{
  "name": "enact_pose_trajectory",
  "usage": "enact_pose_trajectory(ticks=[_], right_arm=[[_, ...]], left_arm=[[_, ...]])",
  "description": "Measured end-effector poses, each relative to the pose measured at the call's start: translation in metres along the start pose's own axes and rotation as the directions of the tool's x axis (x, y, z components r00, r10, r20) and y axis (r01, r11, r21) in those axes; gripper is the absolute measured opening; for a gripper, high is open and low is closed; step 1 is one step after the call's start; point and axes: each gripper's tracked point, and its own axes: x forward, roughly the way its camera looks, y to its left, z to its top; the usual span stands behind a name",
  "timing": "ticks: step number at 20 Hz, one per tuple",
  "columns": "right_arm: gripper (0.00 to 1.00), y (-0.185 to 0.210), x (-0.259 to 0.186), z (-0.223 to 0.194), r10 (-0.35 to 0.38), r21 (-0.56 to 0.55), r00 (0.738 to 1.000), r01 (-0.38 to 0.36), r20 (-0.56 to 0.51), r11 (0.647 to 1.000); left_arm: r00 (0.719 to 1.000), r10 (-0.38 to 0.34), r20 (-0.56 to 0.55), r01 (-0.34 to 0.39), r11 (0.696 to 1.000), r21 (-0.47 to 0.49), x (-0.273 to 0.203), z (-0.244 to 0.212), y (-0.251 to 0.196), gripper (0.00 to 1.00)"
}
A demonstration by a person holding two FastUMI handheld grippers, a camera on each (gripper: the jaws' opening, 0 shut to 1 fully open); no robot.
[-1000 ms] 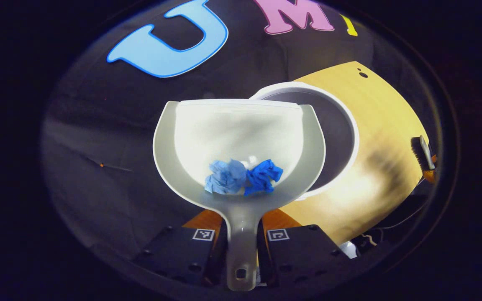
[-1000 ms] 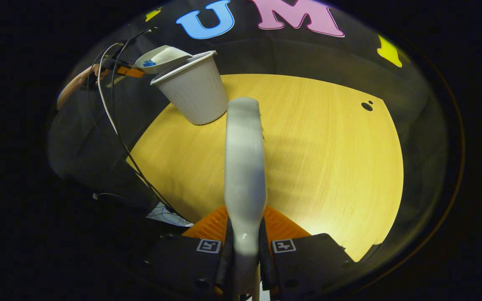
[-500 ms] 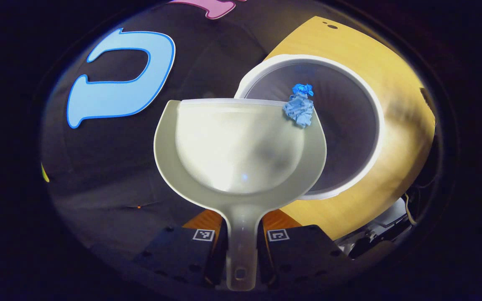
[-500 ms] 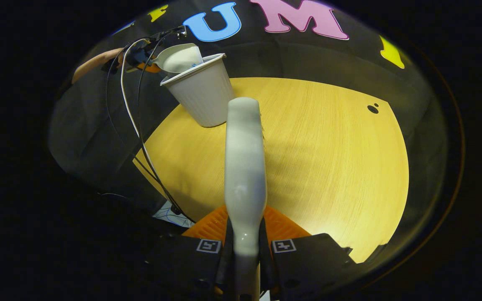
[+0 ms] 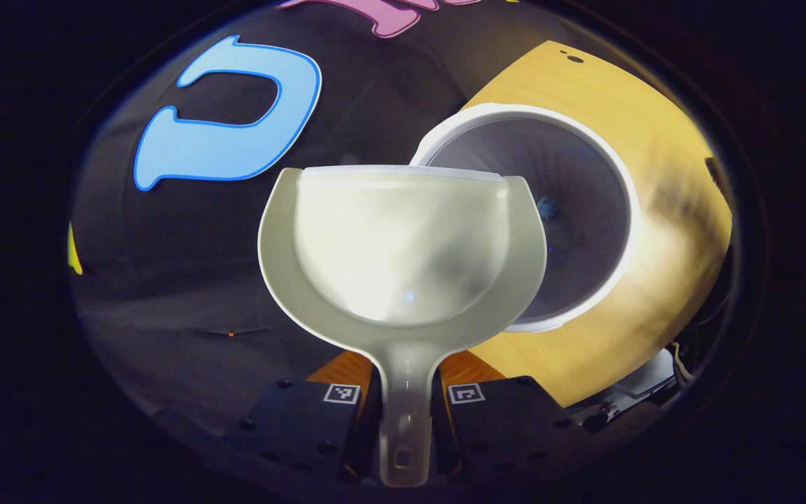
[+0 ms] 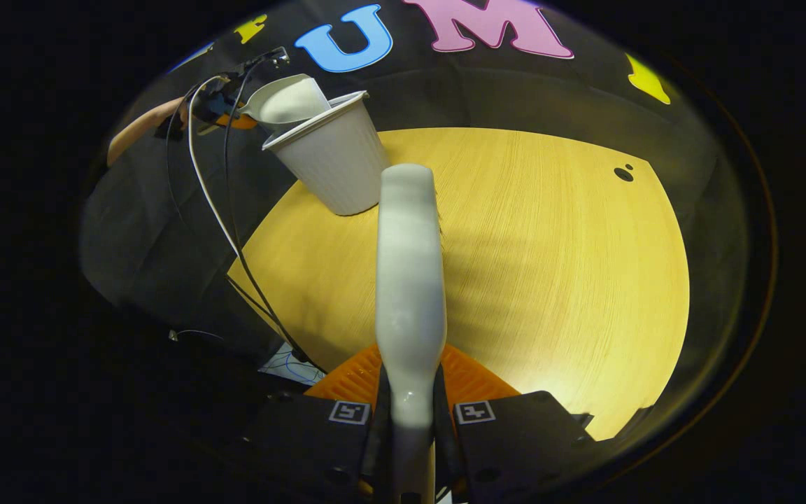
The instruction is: Pick up the small broom and dustpan from the desktop, sweep the trash into the dustpan with the broom, and then empty the trash into the garbage bin.
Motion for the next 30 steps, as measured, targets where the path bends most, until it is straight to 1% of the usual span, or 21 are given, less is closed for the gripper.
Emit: enact_pose_trajectory(ticks=[3,6,10,12,14,15,18,20,22,23,25,26,28,29,30], right_arm=[[0.3,-0.006,0.001,0.008,-0.015,-0.007,1.0,0.015,0.0,1.0],[0.3,-0.01,0.0,0.018,-0.022,-0.022,1.0,0.022,0.002,1.0],[0.3,-0.009,-0.003,0.036,-0.005,0.02,1.0,0.004,0.026,1.0],[0.3,-0.015,-0.004,0.041,-0.017,0.037,0.999,0.016,0.037,0.999],[0.3,-0.021,-0.005,0.043,-0.021,0.068,0.999,0.018,0.038,0.998],[0.3,-0.025,-0.006,0.042,-0.026,0.075,0.999,0.024,0.034,0.997],[0.3,-0.04,-0.012,0.034,-0.05,0.086,0.999,0.048,0.019,0.995],[0.3,-0.05,-0.013,0.028,-0.067,0.097,0.998,0.066,0.0,0.993],[0.3,-0.058,-0.01,0.024,-0.082,0.114,0.997,0.083,-0.01,0.99],[0.3,-0.063,-0.01,0.023,-0.096,0.125,0.995,0.098,-0.015,0.987],[0.3,-0.07,-0.006,0.02,-0.109,0.14,0.994,0.112,-0.025,0.984],[0.3,-0.072,-0.003,0.019,-0.115,0.142,0.993,0.118,-0.028,0.983],[0.3,-0.076,0.007,0.017,-0.125,0.149,0.991,0.129,-0.037,0.98],[0.3,-0.077,0.014,0.017,-0.13,0.152,0.991,0.134,-0.04,0.979],[0.3,-0.08,0.021,0.015,-0.138,0.159,0.989,0.143,-0.046,0.977]], left_arm=[[0.997,-0.032,0.07,0.037,0.996,-0.082,0.001,0.005,-0.004,0.29],[0.988,-0.028,0.15,0.048,0.99,-0.134,0.004,0.007,-0.009,0.29],[0.954,-0.071,0.293,0.136,0.968,-0.209,0.014,0.008,-0.017,0.29],[0.921,-0.124,0.37,0.215,0.953,-0.215,0.019,0.013,-0.022,0.29],[0.882,-0.199,0.427,0.314,0.923,-0.22,0.026,0.016,-0.028,0.29],[0.865,-0.231,0.446,0.352,0.912,-0.211,0.025,0.016,-0.031,0.29],[0.823,-0.29,0.489,0.432,0.879,-0.205,0.026,0.018,-0.032,0.3],[0.796,-0.33,0.508,0.49,0.843,-0.22,0.02,0.022,-0.033,0.3],[0.773,-0.37,0.515,0.548,0.799,-0.248,0.027,0.019,-0.041,0.3],[0.775,-0.374,0.51,0.559,0.782,-0.276,0.028,0.017,-0.042,0.3],[0.793,-0.355,0.496,0.553,0.762,-0.338,0.039,0.012,-0.049,0.3],[0.797,-0.367,0.48,0.561,0.743,-0.364,0.048,0.007,-0.058,0.3],[0.784,-0.432,0.446,0.605,0.693,-0.392,0.064,-0.005,-0.081,0.29],[0.778,-0.461,0.426,0.619,0.677,-0.398,0.072,-0.013,-0.094,0.29],[0.778,-0.48,0.406,0.624,0.671,-0.401,0.08,-0.019,-0.102,0.3]])
